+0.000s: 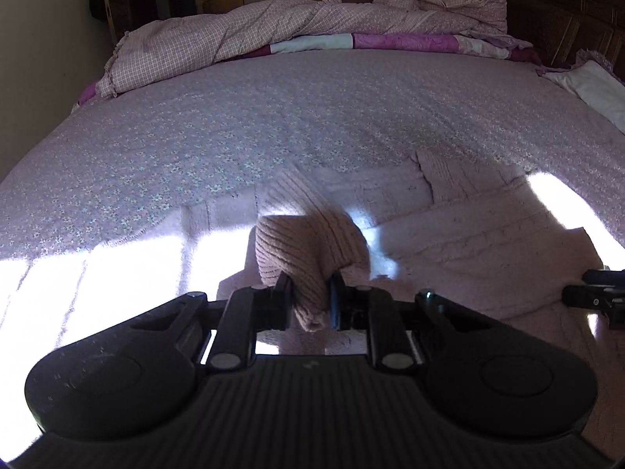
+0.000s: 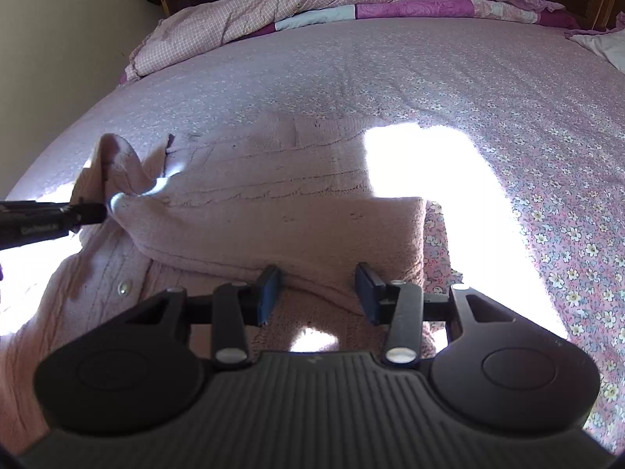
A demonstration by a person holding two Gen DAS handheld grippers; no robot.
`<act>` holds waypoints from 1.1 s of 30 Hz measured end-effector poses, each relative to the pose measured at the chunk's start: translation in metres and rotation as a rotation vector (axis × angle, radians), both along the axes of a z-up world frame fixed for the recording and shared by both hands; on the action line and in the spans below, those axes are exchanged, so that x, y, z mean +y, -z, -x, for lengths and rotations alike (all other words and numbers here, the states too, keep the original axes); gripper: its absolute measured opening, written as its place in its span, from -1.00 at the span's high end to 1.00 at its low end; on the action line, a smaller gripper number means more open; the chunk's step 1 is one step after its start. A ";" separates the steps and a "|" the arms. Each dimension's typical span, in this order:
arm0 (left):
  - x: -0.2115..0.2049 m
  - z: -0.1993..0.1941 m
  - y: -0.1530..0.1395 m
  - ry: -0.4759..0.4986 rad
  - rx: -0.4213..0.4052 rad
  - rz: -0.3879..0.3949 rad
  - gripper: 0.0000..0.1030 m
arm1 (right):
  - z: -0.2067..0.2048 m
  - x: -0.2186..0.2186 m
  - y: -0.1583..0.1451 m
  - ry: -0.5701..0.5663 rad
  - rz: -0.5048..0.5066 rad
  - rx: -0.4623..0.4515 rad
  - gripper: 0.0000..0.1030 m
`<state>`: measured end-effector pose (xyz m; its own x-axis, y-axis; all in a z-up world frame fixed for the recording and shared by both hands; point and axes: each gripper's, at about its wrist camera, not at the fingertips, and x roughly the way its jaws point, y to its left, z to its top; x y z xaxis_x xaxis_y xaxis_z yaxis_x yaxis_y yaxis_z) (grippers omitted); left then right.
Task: Fold small clothes
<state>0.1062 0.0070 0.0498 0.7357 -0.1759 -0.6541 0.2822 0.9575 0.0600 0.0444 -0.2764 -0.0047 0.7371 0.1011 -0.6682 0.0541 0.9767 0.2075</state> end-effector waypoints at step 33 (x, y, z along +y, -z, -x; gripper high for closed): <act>0.104 0.011 -0.017 -0.299 0.060 0.113 -0.08 | 0.008 0.004 -0.014 0.016 0.004 -0.037 0.10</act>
<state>0.0957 0.1109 0.0669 0.7267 -0.0316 -0.6862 -0.0132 0.9981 -0.0599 0.0365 -0.2721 0.0097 0.7629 0.0868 -0.6407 0.0619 0.9766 0.2061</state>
